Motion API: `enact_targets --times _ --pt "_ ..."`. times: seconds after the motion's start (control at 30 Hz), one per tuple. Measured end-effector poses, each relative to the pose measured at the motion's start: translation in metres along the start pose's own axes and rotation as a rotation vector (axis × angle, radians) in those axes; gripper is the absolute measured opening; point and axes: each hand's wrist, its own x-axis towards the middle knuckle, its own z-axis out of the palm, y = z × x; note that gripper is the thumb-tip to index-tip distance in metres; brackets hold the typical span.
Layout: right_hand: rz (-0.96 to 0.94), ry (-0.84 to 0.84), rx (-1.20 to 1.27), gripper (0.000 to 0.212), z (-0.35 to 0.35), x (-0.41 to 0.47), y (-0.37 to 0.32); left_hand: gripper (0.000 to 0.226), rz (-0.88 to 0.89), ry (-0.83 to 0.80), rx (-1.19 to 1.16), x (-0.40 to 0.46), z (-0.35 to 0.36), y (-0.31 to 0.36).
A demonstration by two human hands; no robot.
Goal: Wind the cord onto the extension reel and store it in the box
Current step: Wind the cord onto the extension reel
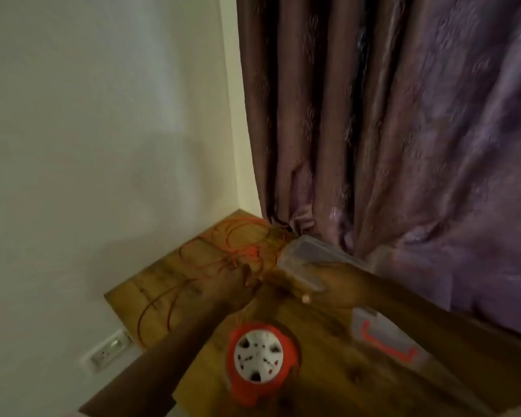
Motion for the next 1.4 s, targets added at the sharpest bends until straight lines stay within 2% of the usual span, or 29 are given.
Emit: enact_targets --times 0.07,0.13,0.23,0.3,0.37,0.5,0.63,0.73,0.87,1.03,1.17,1.27,1.4 --pt "0.001 -0.041 -0.037 0.064 0.022 -0.002 0.006 0.056 -0.072 0.007 0.049 -0.016 0.023 -0.007" --pt "0.027 -0.083 -0.066 0.069 0.046 -0.003 0.007 0.061 -0.18 0.003 0.063 -0.033 0.046 -0.021" --pt "-0.008 -0.145 -0.053 0.068 0.087 0.001 0.003 0.066 -0.353 -0.104 0.071 -0.048 0.07 -0.046" --pt "-0.079 -0.119 -0.069 0.067 0.115 0.006 0.003 0.058 -0.419 -0.212 -0.104 -0.052 0.079 -0.055" --pt "-0.106 -0.057 -0.066 0.067 0.137 0.009 0.005 0.048 -0.438 -0.225 -0.302 -0.057 0.086 -0.058" --pt "-0.058 0.124 -0.096 0.068 0.172 0.009 0.016 0.036 -0.353 -0.054 -0.419 -0.069 0.103 -0.064" --pt "-0.025 0.227 -0.02 0.06 0.181 -0.009 0.004 0.035 -0.311 -0.097 -0.859 -0.095 0.098 -0.059" --pt "-0.024 0.338 -0.075 0.056 0.177 -0.028 -0.009 0.029 -0.246 -0.024 -1.047 -0.11 0.091 -0.051" --pt "-0.065 0.549 -0.378 0.054 0.175 -0.049 -0.043 0.031 -0.136 0.122 -1.098 -0.125 0.083 -0.04" --pt "0.002 0.633 -0.68 0.066 0.176 -0.057 -0.081 0.023 -0.051 0.283 -1.089 -0.14 0.072 -0.022" --pt "0.105 0.697 -0.693 0.07 0.178 -0.061 -0.092 0.02 0.025 0.396 -1.074 -0.145 0.071 -0.009" --pt "0.192 0.736 -0.678 0.077 0.181 -0.06 -0.096 0.026 0.019 0.453 -1.094 -0.147 0.07 -0.001" --pt "0.2 0.789 -0.648 0.077 0.176 -0.06 -0.093 0.021 0.036 0.499 -1.115 -0.147 0.069 0.006"
